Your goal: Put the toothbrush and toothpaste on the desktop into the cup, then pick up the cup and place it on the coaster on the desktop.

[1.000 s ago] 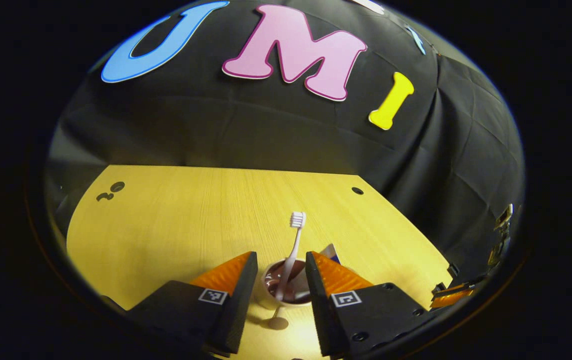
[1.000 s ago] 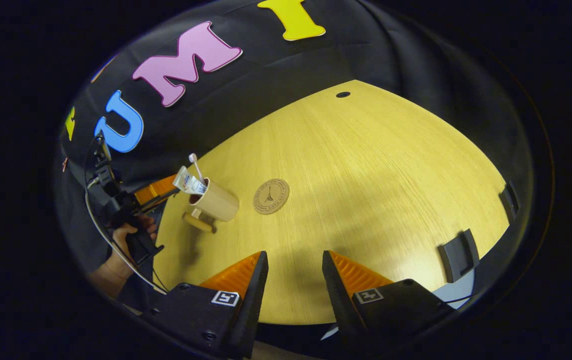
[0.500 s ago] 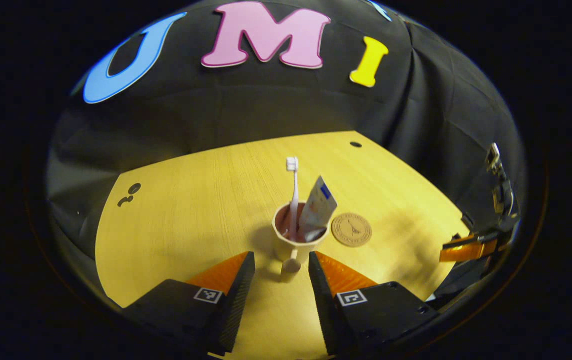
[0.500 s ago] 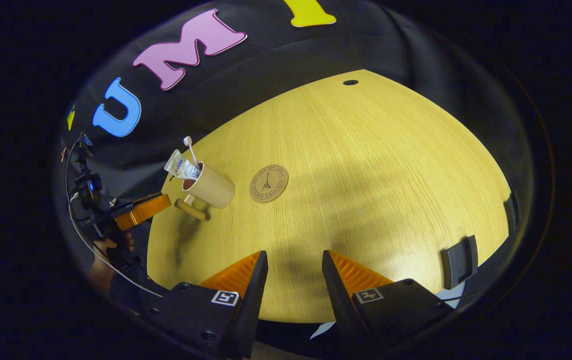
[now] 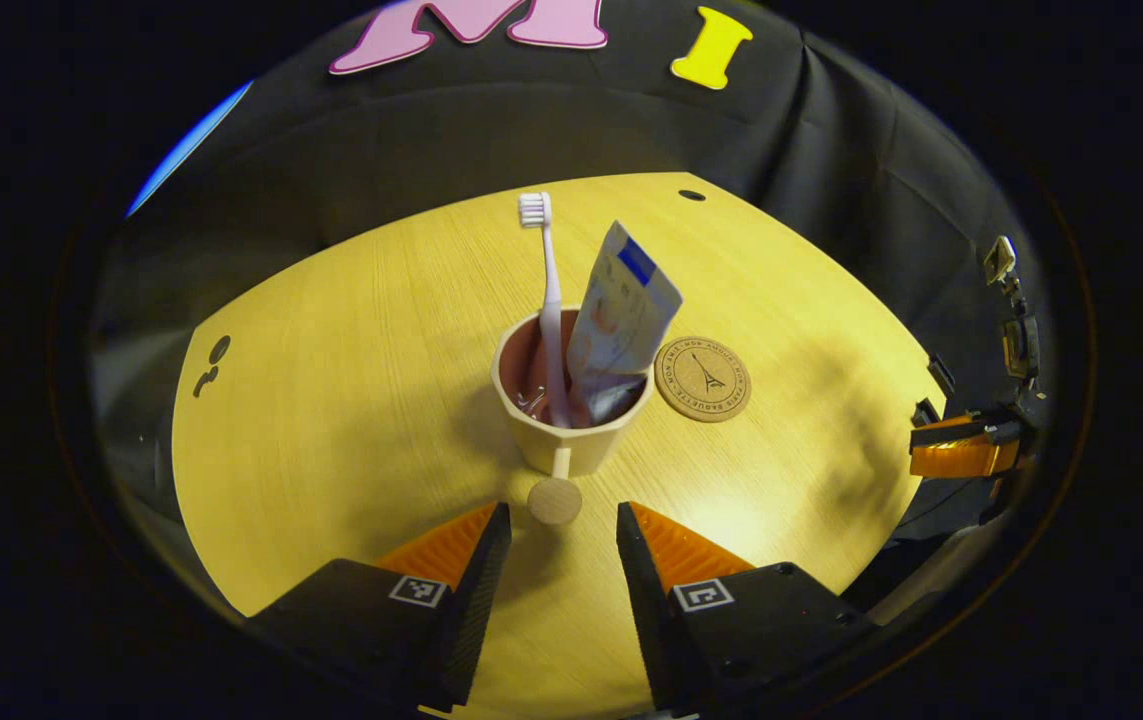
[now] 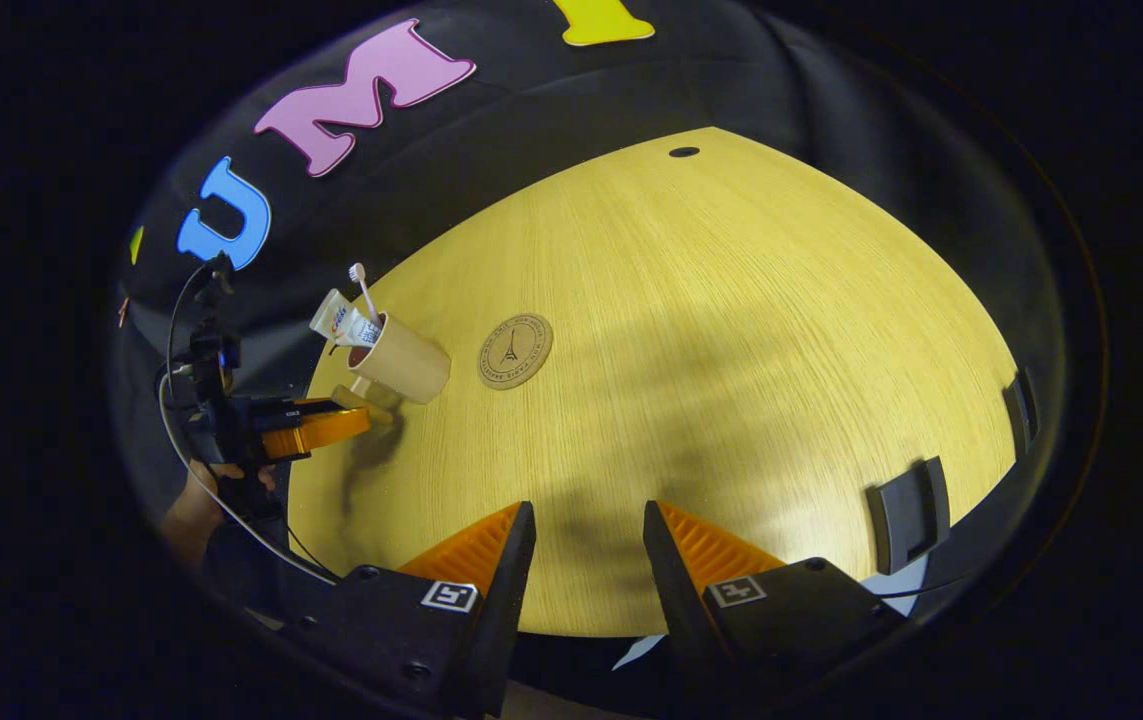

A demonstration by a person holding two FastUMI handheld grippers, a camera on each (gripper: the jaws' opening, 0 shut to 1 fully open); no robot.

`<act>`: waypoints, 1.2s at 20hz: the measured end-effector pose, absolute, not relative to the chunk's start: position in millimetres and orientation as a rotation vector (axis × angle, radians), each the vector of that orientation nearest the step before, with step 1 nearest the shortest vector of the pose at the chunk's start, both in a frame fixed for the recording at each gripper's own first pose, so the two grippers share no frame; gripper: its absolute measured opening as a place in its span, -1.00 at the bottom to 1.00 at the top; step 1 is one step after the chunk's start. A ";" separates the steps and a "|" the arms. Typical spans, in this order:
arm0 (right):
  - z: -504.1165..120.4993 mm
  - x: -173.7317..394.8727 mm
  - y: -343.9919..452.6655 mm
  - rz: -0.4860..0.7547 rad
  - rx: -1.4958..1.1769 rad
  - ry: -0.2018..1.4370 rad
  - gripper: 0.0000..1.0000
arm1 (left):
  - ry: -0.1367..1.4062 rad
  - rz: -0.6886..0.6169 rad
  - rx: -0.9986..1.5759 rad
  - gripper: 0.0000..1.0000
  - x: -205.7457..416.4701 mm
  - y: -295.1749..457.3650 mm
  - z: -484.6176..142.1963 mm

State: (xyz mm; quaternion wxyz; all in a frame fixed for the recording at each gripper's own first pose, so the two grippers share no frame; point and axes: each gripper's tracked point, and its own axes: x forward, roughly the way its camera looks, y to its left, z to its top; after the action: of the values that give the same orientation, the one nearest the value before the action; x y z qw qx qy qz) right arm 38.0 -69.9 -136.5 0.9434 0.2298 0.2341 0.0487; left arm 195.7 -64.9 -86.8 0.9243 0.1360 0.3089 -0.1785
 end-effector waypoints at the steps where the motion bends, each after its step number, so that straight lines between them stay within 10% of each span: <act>1: -137.7 38.2 -72.4 0.095 0.480 0.476 0.36 | 0.647 -0.365 0.282 0.35 199.7 -65.7 -90.4; 8: -148.2 34.2 -81.3 0.099 0.531 0.493 0.35 | 0.717 -0.333 0.292 0.45 223.0 -66.0 -103.7; 16: -155.3 37.1 -87.5 0.135 0.552 0.525 0.36 | 0.780 -0.335 0.279 -0.29 228.8 -74.1 -113.9; 24: -157.7 41.2 -97.5 0.170 0.542 0.533 0.36 | 0.705 -0.276 0.222 -0.47 234.6 -69.4 -109.3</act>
State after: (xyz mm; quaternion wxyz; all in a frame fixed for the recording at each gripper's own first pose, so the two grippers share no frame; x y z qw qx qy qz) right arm 41.2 -97.5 -157.7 0.9250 0.2643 0.2600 0.0829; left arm 234.6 -69.4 -109.3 0.9232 0.1081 0.3436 -0.1343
